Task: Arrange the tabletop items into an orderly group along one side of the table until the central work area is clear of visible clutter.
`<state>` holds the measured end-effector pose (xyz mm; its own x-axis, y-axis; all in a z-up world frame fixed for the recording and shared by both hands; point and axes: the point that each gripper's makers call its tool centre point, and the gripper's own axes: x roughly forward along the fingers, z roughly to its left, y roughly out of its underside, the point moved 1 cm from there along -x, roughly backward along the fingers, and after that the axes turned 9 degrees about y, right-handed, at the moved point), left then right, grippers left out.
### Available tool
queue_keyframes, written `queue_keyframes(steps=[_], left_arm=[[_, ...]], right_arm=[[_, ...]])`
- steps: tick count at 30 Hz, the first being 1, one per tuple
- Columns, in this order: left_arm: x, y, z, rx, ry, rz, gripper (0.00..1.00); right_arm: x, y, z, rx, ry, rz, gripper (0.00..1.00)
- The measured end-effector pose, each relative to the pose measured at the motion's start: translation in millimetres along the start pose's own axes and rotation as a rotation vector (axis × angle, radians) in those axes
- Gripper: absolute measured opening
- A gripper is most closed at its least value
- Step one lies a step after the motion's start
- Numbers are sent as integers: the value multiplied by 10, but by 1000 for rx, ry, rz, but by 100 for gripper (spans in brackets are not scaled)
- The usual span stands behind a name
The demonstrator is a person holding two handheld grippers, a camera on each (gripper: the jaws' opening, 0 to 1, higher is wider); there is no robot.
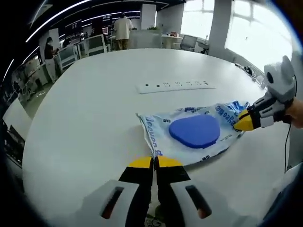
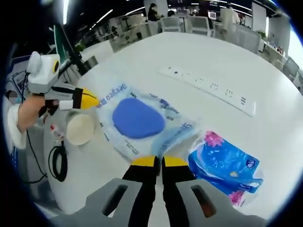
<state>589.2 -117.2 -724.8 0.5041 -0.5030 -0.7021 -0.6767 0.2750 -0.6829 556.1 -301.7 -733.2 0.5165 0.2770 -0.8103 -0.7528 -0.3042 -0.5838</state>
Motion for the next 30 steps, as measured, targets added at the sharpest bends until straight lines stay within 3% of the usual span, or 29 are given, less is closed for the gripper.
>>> queue_keyframes(steps=[4, 7, 14, 24, 30], left_arm=[[12, 17, -8, -5, -1, 5, 0], [22, 33, -7, -10, 0, 8, 0], [39, 63, 7, -26, -3, 12, 0], [61, 120, 17, -51, -11, 20, 0], [49, 112, -11, -57, -14, 17, 0]], right_arm=[[7, 19, -1, 8, -4, 2, 2], [-2, 22, -4, 65, -2, 5, 2], [-10, 33, 37, 35, 5, 8, 5], [-60, -40, 80, 48, 5, -3, 16], [-114, -62, 50, 57, -1, -14, 15]])
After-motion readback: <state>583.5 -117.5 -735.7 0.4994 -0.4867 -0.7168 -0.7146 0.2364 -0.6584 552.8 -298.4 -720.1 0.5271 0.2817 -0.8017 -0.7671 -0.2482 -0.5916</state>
